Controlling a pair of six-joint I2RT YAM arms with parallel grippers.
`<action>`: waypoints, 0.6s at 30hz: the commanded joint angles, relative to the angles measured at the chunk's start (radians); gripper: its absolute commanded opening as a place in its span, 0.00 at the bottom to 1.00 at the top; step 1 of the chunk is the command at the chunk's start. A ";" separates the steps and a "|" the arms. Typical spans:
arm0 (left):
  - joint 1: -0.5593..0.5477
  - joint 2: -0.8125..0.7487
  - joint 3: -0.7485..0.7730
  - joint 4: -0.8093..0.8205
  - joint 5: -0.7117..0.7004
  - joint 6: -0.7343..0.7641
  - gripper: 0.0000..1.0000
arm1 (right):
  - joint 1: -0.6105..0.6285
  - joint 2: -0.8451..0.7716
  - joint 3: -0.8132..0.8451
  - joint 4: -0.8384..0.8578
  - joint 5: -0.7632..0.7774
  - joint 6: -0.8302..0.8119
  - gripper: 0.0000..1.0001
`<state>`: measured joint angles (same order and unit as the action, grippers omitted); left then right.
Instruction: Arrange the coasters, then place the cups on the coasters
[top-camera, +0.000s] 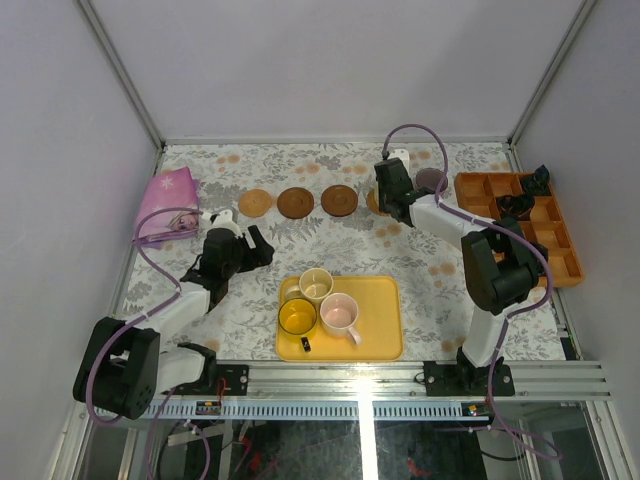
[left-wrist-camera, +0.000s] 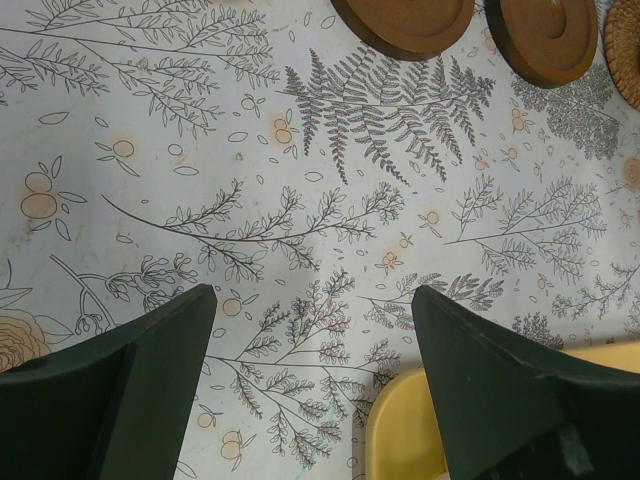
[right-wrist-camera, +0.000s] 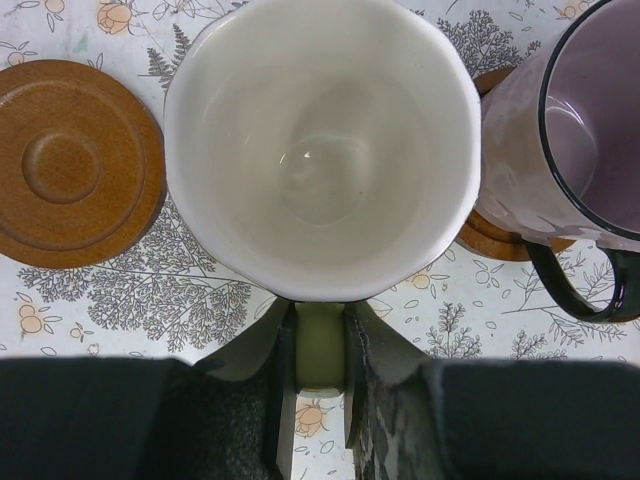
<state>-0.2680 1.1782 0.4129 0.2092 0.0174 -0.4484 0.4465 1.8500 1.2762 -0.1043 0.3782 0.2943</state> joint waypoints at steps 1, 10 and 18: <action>-0.003 -0.001 0.026 0.052 -0.022 0.013 0.80 | -0.003 -0.029 0.080 0.116 0.016 -0.016 0.00; -0.004 -0.004 0.029 0.047 -0.027 0.014 0.80 | -0.003 0.005 0.119 0.097 0.009 -0.022 0.00; -0.004 0.000 0.028 0.051 -0.023 0.013 0.80 | -0.004 -0.010 0.096 0.082 0.018 -0.006 0.00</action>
<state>-0.2680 1.1782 0.4133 0.2092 0.0170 -0.4484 0.4458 1.8812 1.3319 -0.1020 0.3721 0.2852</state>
